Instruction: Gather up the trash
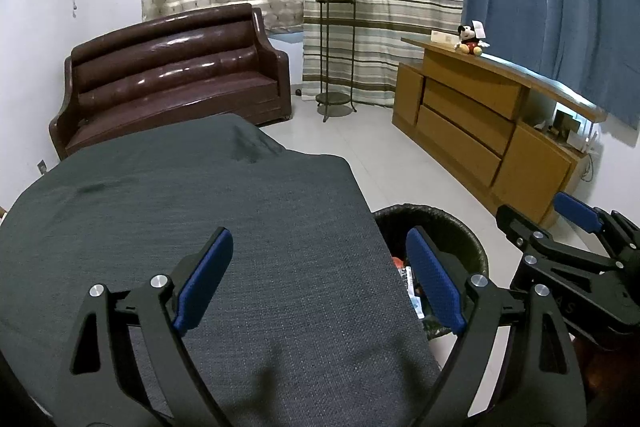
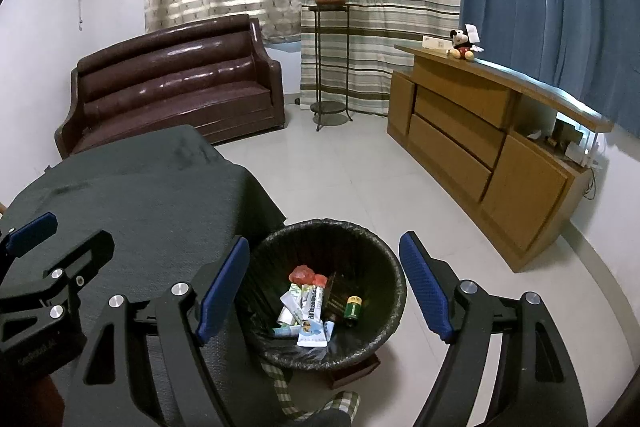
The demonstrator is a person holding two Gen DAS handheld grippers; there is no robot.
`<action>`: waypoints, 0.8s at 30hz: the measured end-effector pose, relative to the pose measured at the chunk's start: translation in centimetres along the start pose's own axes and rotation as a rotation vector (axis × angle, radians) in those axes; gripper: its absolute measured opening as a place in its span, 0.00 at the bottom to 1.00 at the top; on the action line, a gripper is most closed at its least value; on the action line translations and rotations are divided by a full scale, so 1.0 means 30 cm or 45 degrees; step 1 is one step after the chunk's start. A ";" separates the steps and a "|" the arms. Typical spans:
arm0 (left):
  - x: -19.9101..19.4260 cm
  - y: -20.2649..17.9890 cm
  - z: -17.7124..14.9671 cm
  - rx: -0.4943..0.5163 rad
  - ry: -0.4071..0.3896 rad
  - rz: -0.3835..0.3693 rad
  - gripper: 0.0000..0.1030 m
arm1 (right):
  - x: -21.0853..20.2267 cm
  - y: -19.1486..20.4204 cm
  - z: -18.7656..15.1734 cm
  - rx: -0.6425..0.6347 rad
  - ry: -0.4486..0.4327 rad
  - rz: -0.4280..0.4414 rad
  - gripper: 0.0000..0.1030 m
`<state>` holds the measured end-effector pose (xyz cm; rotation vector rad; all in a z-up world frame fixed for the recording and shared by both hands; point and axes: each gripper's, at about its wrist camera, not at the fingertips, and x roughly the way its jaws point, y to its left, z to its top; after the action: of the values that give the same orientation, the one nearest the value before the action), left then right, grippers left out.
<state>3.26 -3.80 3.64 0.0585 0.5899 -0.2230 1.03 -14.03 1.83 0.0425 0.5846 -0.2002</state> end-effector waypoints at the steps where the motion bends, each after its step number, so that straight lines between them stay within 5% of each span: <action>1: 0.000 0.000 0.000 -0.001 -0.001 0.000 0.84 | 0.000 -0.001 -0.001 0.001 0.001 0.000 0.73; 24: 0.000 0.000 -0.005 -0.004 0.001 -0.004 0.84 | 0.001 -0.001 -0.004 0.002 0.001 0.000 0.73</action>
<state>3.17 -3.79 3.51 0.0549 0.5912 -0.2250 0.99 -14.05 1.72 0.0439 0.5856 -0.2004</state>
